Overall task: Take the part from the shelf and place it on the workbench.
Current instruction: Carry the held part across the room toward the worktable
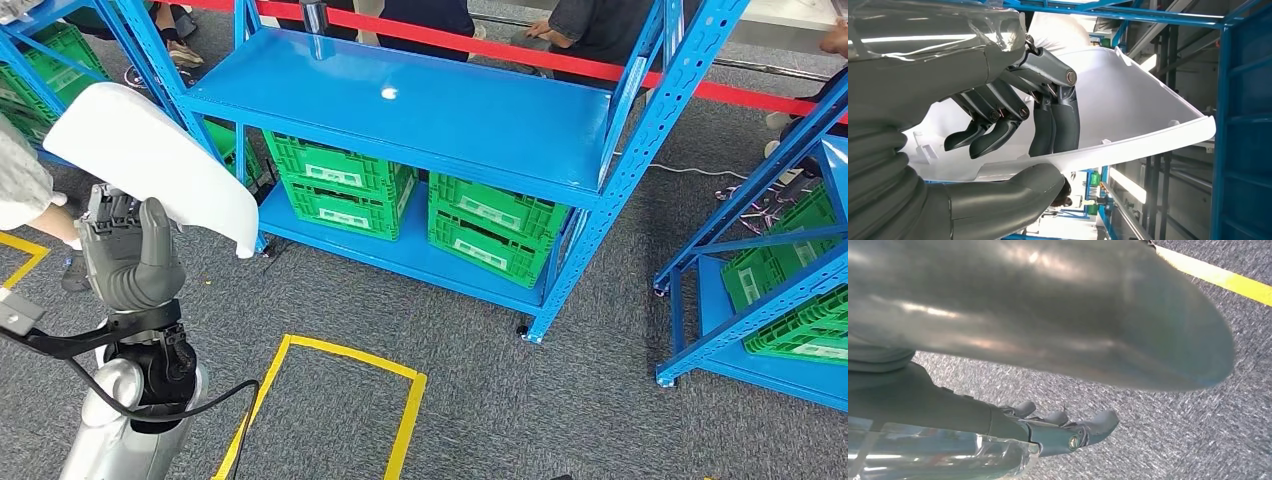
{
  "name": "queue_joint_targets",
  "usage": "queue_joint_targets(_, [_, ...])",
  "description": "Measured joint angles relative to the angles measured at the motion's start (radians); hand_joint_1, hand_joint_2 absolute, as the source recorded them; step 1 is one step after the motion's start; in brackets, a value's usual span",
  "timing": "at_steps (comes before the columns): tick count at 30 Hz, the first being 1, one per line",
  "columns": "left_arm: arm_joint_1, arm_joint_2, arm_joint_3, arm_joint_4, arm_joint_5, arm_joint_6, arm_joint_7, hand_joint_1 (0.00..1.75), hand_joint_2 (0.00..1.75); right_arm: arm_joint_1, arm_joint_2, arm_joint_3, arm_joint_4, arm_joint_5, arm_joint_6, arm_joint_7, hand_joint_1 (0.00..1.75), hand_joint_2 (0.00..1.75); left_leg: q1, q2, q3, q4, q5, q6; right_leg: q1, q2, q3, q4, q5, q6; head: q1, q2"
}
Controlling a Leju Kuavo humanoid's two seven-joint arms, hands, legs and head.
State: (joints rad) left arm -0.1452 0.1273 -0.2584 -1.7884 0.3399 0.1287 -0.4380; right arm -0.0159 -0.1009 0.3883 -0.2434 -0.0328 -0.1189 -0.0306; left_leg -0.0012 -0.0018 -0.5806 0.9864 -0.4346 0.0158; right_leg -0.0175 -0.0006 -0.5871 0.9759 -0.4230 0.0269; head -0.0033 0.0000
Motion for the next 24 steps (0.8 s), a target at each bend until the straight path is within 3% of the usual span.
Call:
queue_joint_targets(6, [0.000, 0.004, -0.004, 0.001, 0.002, 0.003, 0.000, 1.75, 1.75, 0.000, 0.000, 0.011, 0.000, 0.000, -0.008, -0.004, 0.00, 0.00, -0.004, 0.000, -0.004, 0.007, -0.003, 0.009, -0.005, 0.000, 0.000, -0.001, 0.003, 0.007, 0.000, 0.000])
queue_joint_targets(9, [-0.002, 0.007, -0.005, 0.001, 0.004, 0.007, -0.002, 1.75, 1.75, -0.002, 0.000, 0.013, 0.000, 0.000, -0.009, -0.006, 0.00, 0.00, -0.003, -0.001, 0.000, -0.004, 0.005, 0.024, -0.005, -0.001, -0.001, 0.001, 0.002, 0.014, 0.000, 0.000])
queue_joint_targets(10, [-0.004, 0.007, -0.005, 0.001, 0.005, 0.008, -0.003, 1.75, 1.75, -0.003, 0.000, 0.013, 0.000, 0.000, -0.009, -0.006, 0.00, 0.00, -0.001, -0.001, 0.002, -0.011, 0.011, 0.030, -0.005, -0.001, -0.010, 0.019, -0.011, 0.013, 0.000, 0.000])
queue_joint_targets(11, [-0.005, 0.007, -0.005, 0.001, 0.006, 0.009, -0.004, 1.75, 1.75, -0.003, -0.001, 0.013, 0.000, 0.000, -0.010, -0.006, 0.00, 0.00, 0.002, -0.002, 0.004, -0.018, 0.016, 0.037, -0.004, -0.001, -0.028, 0.060, -0.034, 0.009, 0.001, 0.000])
queue_joint_targets(13, [-0.006, 0.007, -0.005, 0.002, 0.006, 0.012, -0.005, 1.75, 1.75, -0.003, -0.001, 0.014, 0.000, 0.001, -0.010, -0.007, 0.00, 0.00, 0.003, -0.007, 0.001, -0.020, 0.021, 0.042, -0.005, 0.000, -0.087, 0.197, -0.100, -0.002, 0.002, 0.000])
queue_joint_targets(15, [-0.002, 0.007, -0.005, 0.003, 0.006, 0.016, -0.005, 1.75, 1.75, -0.001, -0.002, 0.016, 0.001, 0.002, -0.010, -0.007, 0.00, 0.00, 0.002, -0.018, -0.004, -0.019, 0.024, 0.040, -0.006, 0.000, -0.127, 0.300, -0.139, 0.000, 0.002, 0.000])
queue_joint_targets(16, [0.000, 0.007, -0.005, 0.003, 0.006, 0.016, -0.005, 1.75, 1.75, -0.001, -0.002, 0.018, 0.001, 0.002, -0.010, -0.007, 0.00, 0.00, 0.002, -0.026, -0.006, -0.018, 0.026, 0.038, -0.007, 0.000, -0.120, 0.297, -0.136, 0.006, 0.002, 0.000])
queue_joint_targets(17, [0.001, 0.007, -0.005, 0.003, 0.006, 0.017, -0.005, 1.75, 1.75, -0.001, -0.003, 0.020, 0.001, 0.003, -0.010, -0.007, 0.00, 0.00, 0.003, -0.034, -0.007, -0.017, 0.027, 0.035, -0.008, 0.002, -0.089, 0.247, -0.118, 0.014, 0.002, 0.000])
queue_joint_targets(19, [0.002, 0.007, -0.005, 0.003, 0.006, 0.017, -0.005, 1.75, 1.75, -0.002, -0.006, 0.023, 0.001, 0.003, -0.010, -0.007, 0.00, 0.00, 0.002, -0.052, -0.011, -0.009, 0.027, 0.028, -0.010, 0.030, -0.002, 0.097, -0.073, 0.022, 0.002, 0.000])
queue_joint_targets(21, [0.002, 0.007, -0.005, 0.003, 0.007, 0.017, -0.006, 1.75, 1.75, -0.003, -0.008, 0.026, 0.002, 0.003, -0.010, -0.007, 0.00, 0.00, 0.001, -0.067, -0.019, -0.001, 0.026, 0.015, -0.008, 0.050, 0.043, 0.015, -0.053, 0.014, 0.001, 0.000])
queue_joint_targets(24, [0.005, 0.008, -0.005, 0.003, 0.008, 0.018, -0.006, 1.75, 1.75, -0.004, -0.008, 0.030, 0.002, 0.003, -0.010, -0.007, 0.00, 0.00, 0.007, -0.079, -0.027, 0.004, 0.030, -0.004, -0.004, 0.031, 0.047, 0.009, -0.047, -0.005, 0.001, 0.000])
